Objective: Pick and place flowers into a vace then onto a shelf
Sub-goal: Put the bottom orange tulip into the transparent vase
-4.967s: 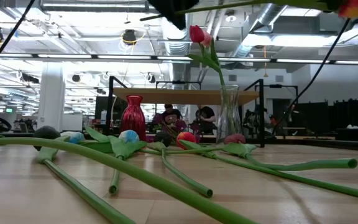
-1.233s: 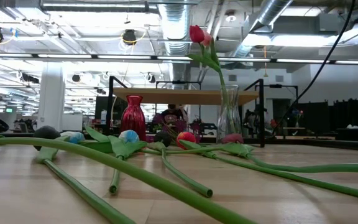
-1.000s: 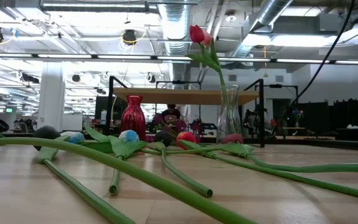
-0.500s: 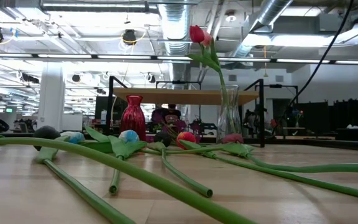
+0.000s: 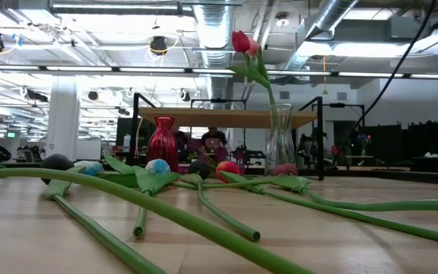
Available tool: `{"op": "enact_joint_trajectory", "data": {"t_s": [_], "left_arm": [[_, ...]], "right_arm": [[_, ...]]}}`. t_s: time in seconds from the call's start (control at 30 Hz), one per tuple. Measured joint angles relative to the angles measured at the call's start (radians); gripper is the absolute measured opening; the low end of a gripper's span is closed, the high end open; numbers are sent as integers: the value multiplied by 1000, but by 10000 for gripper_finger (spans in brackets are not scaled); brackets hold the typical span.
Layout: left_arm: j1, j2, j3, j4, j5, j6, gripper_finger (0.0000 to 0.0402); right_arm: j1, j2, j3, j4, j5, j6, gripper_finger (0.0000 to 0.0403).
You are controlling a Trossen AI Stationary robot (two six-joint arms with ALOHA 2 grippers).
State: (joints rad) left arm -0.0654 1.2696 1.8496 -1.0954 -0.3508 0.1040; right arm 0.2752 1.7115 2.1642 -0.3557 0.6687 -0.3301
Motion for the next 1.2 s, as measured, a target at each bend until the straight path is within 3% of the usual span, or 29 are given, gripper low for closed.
{"op": "enact_joint_trajectory", "data": {"t_s": [0.17, 0.3, 0.43, 0.9, 1.2], "left_arm": [[1, -23, 0, -113, -59, -78, 47], [0, -51, 0, -120, -53, -113, 45], [1, -88, 0, -87, -49, -120, 38], [-44, -198, -1, 35, 34, -144, 32], [-98, -287, -123, 107, 32, -180, 32]], "right_arm": [[20, 2, 98, -450, 112, 257, 0], [11, 0, 144, -854, 79, 620, 0], [3, 1, 132, -1063, 40, 823, 0], [-106, -48, -50, -1044, -52, 826, 0], [-224, -222, -419, -693, -178, 741, 0]]}}
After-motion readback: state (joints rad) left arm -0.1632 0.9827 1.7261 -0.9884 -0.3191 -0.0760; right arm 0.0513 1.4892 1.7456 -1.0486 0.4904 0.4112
